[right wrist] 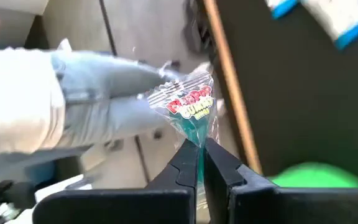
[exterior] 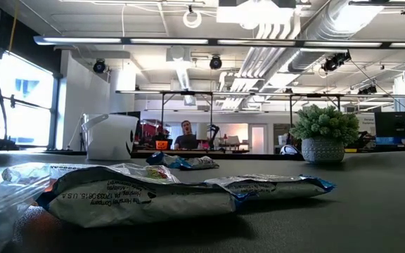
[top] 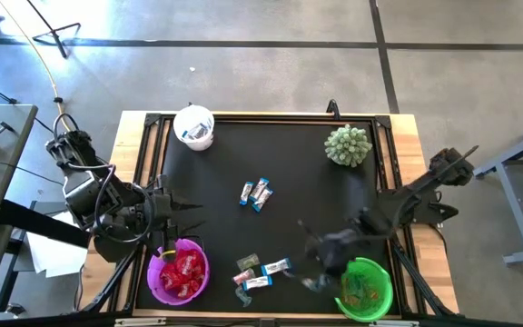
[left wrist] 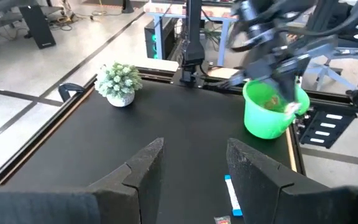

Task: Sort candy
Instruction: Put the blue gummy into the green bucket, then put the green gummy into the green bucket

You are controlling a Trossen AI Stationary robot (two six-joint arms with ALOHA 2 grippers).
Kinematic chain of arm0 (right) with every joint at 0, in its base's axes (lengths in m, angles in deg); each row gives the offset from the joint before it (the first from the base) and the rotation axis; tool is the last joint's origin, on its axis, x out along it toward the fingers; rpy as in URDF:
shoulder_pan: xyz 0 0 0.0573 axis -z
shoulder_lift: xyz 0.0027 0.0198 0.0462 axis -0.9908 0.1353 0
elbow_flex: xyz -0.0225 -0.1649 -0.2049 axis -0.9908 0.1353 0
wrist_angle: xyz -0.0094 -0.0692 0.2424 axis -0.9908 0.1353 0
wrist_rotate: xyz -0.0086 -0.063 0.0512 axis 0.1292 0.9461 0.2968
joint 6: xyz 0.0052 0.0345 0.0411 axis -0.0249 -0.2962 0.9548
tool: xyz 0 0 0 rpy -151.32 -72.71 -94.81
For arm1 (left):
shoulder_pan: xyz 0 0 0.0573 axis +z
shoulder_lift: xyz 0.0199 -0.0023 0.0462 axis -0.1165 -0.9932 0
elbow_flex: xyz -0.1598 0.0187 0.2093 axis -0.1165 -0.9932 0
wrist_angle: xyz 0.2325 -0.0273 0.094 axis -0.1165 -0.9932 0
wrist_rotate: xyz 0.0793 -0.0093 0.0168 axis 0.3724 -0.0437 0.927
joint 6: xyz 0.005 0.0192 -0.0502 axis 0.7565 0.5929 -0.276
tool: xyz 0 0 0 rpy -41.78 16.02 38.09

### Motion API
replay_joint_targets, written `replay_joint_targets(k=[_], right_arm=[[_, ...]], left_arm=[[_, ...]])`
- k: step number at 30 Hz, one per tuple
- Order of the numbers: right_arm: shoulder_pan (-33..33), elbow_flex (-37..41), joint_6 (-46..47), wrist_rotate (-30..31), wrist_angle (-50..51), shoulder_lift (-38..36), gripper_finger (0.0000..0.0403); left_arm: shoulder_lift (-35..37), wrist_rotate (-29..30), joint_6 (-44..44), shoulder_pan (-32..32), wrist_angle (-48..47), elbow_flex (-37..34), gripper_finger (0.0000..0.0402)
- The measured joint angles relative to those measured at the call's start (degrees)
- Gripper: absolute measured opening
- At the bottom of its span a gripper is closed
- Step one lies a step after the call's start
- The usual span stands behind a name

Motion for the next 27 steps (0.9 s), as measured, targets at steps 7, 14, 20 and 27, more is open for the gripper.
replay_joint_targets(k=[7, 14, 20, 27], right_arm=[[-10.45, 0.0, 11.21, 0.43, 5.03, -0.36, 0.0002], [-15.57, 0.0, 20.77, 7.95, 21.11, -0.19, 0.0003], [-15.97, 0.07, 26.56, 9.25, 24.74, -0.19, 0.0042], [-15.54, 0.07, 25.84, 12.65, 24.05, -0.19, 0.0136]], left_arm=[[0.0, 1.06, 0.62, 0.0, 0.0, 0.0, 0.0158], [0.0, 1.07, 0.94, 0.0, 0.09, 0.0, 0.0158], [-0.02, 0.91, 0.91, 0.0, 0.09, 0.0, 0.0158], [-0.02, -0.75, 0.48, -0.07, 0.11, 0.0, 0.0158]])
